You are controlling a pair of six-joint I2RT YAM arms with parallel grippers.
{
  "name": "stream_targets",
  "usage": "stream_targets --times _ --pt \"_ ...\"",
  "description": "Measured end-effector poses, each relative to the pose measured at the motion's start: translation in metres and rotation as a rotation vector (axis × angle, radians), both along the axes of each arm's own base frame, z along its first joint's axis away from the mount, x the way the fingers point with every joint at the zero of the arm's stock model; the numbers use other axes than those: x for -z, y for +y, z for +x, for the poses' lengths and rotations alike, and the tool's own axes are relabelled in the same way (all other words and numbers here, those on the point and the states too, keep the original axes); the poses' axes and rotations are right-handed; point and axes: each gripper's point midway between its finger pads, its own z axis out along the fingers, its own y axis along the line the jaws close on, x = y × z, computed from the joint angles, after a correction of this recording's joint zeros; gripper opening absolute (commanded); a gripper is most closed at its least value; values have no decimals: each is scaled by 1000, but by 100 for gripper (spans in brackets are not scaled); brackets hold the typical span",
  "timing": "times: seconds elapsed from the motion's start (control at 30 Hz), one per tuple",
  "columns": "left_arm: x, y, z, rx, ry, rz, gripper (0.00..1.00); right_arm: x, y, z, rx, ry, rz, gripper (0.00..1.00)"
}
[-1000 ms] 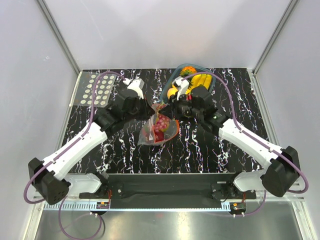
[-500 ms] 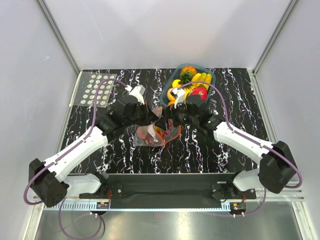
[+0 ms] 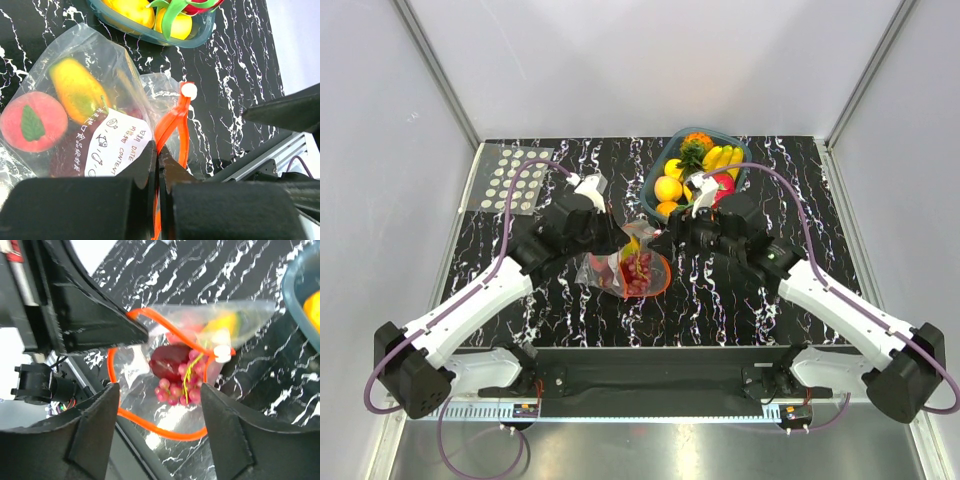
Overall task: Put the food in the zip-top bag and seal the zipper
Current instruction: Place the fake fruit in the zipper food storage bag, then adjust the zipper food storage bag at the center of the board.
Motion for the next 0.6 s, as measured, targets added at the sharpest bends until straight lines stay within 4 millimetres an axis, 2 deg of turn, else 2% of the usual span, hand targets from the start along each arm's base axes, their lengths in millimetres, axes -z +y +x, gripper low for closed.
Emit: stream_targets --times 0.13,0.3,0.4,0.6 --pt "0 1 0 0 -2 4 0 19 -5 -6 29 81 -16 68" --pt "-3 3 -1 1 -13 5 0 69 -17 -17 92 226 -57 66" --pt "-5 3 -2 1 -18 2 0 92 -21 -21 122 293 -78 64" --pt "-8 7 -1 -9 -34 6 0 119 -11 -13 143 365 -89 47"
